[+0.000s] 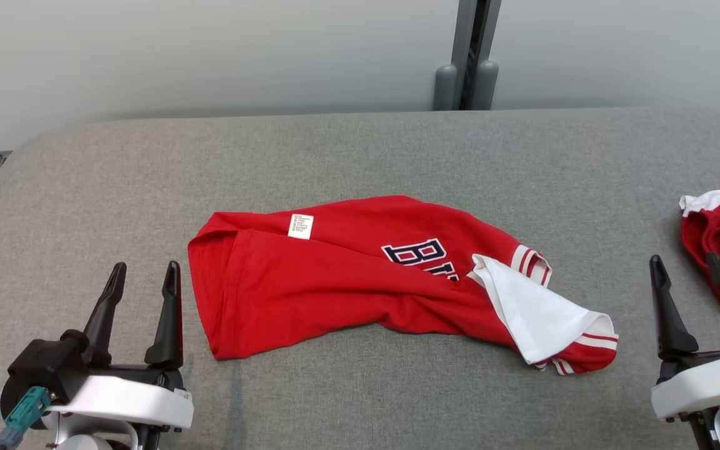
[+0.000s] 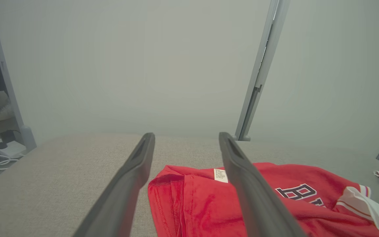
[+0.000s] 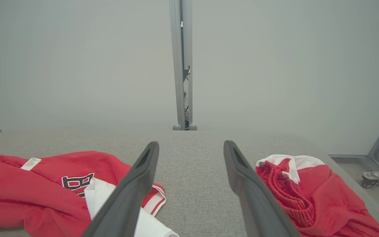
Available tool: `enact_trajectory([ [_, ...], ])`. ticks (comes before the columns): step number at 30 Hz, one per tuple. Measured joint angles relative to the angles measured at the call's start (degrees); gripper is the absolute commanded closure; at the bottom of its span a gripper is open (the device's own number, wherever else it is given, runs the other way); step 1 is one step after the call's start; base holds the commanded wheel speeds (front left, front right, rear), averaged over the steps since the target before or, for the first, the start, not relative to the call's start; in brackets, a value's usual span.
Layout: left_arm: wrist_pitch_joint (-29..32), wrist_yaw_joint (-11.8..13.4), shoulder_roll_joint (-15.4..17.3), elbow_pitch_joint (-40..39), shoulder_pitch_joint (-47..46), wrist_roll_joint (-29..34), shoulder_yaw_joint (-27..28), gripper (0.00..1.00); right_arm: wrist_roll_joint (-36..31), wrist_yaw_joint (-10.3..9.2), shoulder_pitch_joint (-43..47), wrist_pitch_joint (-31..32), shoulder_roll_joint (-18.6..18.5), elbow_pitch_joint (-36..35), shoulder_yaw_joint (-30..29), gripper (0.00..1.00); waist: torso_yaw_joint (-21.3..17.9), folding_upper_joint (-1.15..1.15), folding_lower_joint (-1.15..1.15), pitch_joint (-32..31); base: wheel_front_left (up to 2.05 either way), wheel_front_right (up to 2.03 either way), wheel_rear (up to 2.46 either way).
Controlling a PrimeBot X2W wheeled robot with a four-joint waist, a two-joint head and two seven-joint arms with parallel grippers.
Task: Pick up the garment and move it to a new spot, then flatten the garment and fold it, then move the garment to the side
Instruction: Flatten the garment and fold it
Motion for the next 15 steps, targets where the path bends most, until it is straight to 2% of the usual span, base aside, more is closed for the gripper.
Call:
enact_trajectory([
  [6,1.13,0.97,0.62,-1.11,1.91,0.09,-0.43,0.0,-1.48,0.0,1.29,0.81,1.14,-3.02,1.82,0.0,-0.13,0.0,0.0,-2.2,0.0,0.0,0.0],
  [15,2.88,2.11,1.13,-2.96,3.03,0.46,-1.29,0.0,-1.41,0.0,2.93,1.21,1.72,-3.58,2.55,0.0,-0.11,0.0,0.0,-2.9,0.0,0.0,0.0],
])
